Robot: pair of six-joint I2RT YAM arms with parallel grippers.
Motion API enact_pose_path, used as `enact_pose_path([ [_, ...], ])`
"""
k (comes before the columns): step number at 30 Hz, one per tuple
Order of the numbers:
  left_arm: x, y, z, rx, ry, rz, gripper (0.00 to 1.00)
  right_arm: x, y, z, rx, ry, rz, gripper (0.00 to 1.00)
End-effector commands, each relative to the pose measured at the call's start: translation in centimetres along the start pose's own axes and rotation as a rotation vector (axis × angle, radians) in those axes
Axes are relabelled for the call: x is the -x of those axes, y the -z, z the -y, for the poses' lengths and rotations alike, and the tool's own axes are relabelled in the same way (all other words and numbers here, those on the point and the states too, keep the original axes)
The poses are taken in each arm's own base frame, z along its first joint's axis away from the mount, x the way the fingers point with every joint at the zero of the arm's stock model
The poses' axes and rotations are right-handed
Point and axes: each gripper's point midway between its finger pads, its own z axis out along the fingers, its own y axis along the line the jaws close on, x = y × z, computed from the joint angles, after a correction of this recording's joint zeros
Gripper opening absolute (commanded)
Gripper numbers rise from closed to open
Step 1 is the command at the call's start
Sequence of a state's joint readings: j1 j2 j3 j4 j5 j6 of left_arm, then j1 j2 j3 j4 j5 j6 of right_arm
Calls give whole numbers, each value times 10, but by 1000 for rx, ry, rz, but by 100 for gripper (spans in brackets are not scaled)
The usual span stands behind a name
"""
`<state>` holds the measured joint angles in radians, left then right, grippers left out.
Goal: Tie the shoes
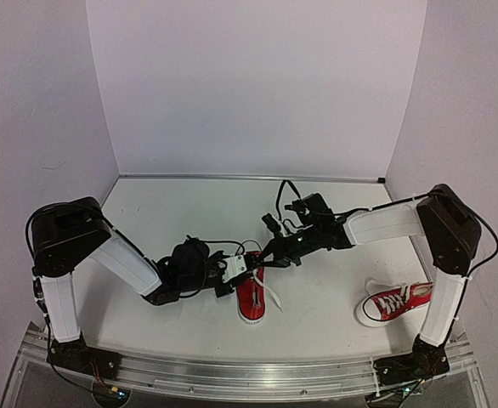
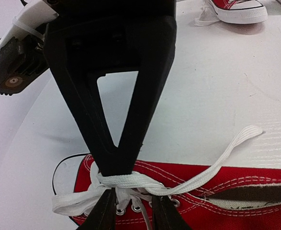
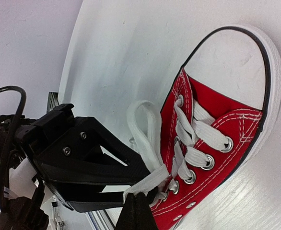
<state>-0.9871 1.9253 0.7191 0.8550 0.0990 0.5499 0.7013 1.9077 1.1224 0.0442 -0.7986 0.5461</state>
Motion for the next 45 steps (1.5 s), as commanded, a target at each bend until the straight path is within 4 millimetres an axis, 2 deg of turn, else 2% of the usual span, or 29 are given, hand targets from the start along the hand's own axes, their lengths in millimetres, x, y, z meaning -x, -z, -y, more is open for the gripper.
enact_pose_path([
  [1,18,12,-8,12,0,23,31,8,10,-7,-6,37,43,0],
  [10,7,33,-3,-38,5,-91,36,4,9,-4,-11,35,36,0],
  [18,4,46,-33,-4,69,-110,39,2,12,-6,-4,45,34,0],
  [23,5,40,-46,-11,56,-136,45,0,11,-9,10,50,23,0],
  [31,6,27,-51,-41,-33,-167,59,-4,7,-15,32,60,-4,0],
  [36,4,17,-51,-72,-78,-191,63,-8,3,-19,41,63,-23,0],
  [45,5,12,-44,-135,-119,-195,63,-14,-1,-23,41,73,-51,0],
])
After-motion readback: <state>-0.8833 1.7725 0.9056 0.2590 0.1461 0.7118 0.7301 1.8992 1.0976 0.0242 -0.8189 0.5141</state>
